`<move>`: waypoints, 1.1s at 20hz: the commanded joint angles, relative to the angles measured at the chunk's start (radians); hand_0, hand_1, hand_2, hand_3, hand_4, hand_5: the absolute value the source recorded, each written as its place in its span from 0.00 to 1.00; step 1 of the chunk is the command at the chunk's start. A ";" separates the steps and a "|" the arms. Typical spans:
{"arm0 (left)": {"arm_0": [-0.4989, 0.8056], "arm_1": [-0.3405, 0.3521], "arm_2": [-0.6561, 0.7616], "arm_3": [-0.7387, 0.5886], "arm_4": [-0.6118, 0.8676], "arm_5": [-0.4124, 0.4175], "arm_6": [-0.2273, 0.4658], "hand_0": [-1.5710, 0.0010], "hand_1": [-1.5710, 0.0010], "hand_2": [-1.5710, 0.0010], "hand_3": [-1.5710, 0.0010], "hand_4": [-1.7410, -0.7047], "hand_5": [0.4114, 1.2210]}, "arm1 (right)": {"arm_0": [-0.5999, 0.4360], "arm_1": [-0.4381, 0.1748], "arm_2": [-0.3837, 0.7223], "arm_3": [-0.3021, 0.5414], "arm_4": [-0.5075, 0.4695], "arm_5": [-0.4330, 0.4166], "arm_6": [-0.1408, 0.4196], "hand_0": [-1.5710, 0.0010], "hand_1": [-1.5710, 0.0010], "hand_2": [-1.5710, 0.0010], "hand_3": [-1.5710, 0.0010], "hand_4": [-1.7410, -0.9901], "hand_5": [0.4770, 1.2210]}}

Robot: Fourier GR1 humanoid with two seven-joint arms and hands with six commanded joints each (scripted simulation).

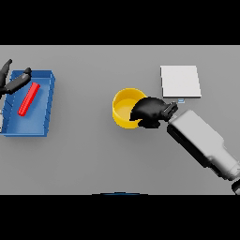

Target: Pick up the red beaker and tilt it to pour out 1 green nut into yellow bowl. Pick up the yellow bowl and place it on the metallic measuring scale.

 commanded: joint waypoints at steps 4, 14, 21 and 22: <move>0.004 0.002 -0.007 -0.012 -0.004 -0.002 -0.003 1.00 1.00 1.00 1.00 0.94 0.37 | -0.017 -0.020 -0.035 -0.069 -0.032 0.064 0.045 0.02 0.02 0.07 0.26 0.01 0.99; -0.015 -0.003 0.014 0.006 0.024 -0.007 -0.003 1.00 1.00 1.00 1.00 0.90 0.36 | -0.032 -0.107 -0.123 -0.150 -0.044 0.108 0.134 0.03 0.00 0.03 0.25 0.00 1.00; 0.010 -0.005 0.021 -0.040 0.044 -0.012 0.033 1.00 1.00 1.00 1.00 0.87 0.40 | -0.090 -0.161 -0.205 -0.011 -0.028 -0.031 0.094 0.01 0.00 0.02 0.27 0.00 1.00; 0.007 -0.006 0.020 -0.053 0.047 -0.011 0.047 1.00 1.00 1.00 1.00 0.87 0.40 | -0.097 -0.167 -0.212 0.017 -0.024 -0.040 0.092 0.00 0.00 0.02 0.27 0.00 1.00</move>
